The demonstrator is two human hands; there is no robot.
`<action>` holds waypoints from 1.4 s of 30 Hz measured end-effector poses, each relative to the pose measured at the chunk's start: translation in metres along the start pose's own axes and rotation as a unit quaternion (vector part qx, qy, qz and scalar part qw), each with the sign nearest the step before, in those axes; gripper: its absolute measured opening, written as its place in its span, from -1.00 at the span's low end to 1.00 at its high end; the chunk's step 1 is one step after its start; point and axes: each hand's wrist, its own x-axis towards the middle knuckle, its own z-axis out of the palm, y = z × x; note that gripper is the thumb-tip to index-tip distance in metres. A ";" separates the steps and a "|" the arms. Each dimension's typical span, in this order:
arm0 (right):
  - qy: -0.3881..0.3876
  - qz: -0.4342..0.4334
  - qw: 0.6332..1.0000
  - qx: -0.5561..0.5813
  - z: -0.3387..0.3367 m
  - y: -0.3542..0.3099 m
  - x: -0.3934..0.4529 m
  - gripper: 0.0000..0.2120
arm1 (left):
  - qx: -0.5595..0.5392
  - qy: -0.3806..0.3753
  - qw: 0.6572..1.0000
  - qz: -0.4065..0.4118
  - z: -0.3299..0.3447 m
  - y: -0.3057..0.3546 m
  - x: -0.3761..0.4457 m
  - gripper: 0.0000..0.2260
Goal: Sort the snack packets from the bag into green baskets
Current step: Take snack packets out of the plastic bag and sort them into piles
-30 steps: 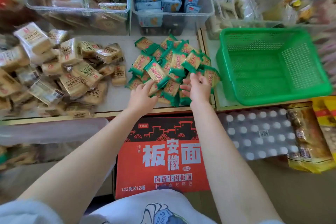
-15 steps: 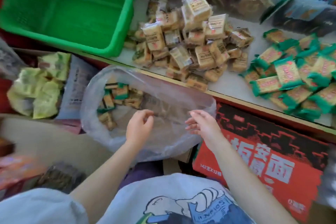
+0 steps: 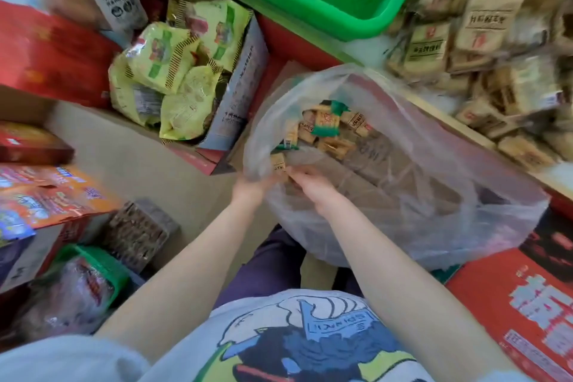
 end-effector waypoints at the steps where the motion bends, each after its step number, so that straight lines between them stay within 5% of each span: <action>1: 0.006 0.001 1.000 0.003 0.003 0.005 0.008 -0.52 | -0.006 -0.014 1.000 -0.010 0.001 0.001 0.001 -0.14; 10: 0.051 0.003 0.998 0.042 0.000 0.002 0.010 -0.86 | -0.079 -0.074 0.994 -0.003 -0.004 0.006 -0.002 -0.45; 13: 0.088 -0.018 0.994 0.059 -0.021 -0.005 -0.011 -0.86 | -0.048 -0.018 0.998 0.035 -0.012 0.014 -0.013 -0.21; 15: 0.090 -0.021 0.992 0.083 -0.041 -0.011 -0.032 -0.87 | 0.011 0.059 0.991 0.120 -0.016 0.022 -0.028 -0.12; 18: 0.049 -0.063 0.991 0.108 -0.073 -0.021 -0.072 -0.86 | 0.115 0.107 0.929 0.335 -0.008 0.041 -0.068 -0.30; 20: 0.035 -0.110 0.986 0.122 -0.094 -0.029 -0.103 -0.83 | 0.107 0.018 0.915 0.389 0.006 0.064 -0.094 -0.49; 24: 0.093 -0.182 0.970 0.133 -0.140 -0.042 -0.165 -0.80 | 0.016 -0.202 0.937 0.285 0.056 0.111 -0.141 -0.63; 27: 0.188 -0.229 0.953 0.059 -0.181 -0.046 -0.203 -0.87 | -0.008 -0.225 0.928 0.297 0.100 0.136 -0.174 -0.73; 31: 0.242 -0.230 0.942 -0.033 -0.236 -0.036 -0.234 -0.41 | 0.020 -0.215 0.913 0.347 0.158 0.166 -0.214 -0.77; 35: 0.312 -0.230 0.921 -0.050 -0.287 -0.037 -0.247 -0.53 | -0.010 -0.296 0.897 0.329 0.202 0.190 -0.241 -0.82; 38: 0.354 -0.240 0.904 -0.023 -0.325 -0.051 -0.242 -0.54 | 0.022 -0.230 0.886 0.402 0.221 0.200 -0.231 -0.76; 42: 0.404 -0.271 0.873 -0.037 -0.358 -0.088 -0.226 -0.49 | 0.266 -0.111 0.785 0.548 0.232 0.202 -0.206 -0.59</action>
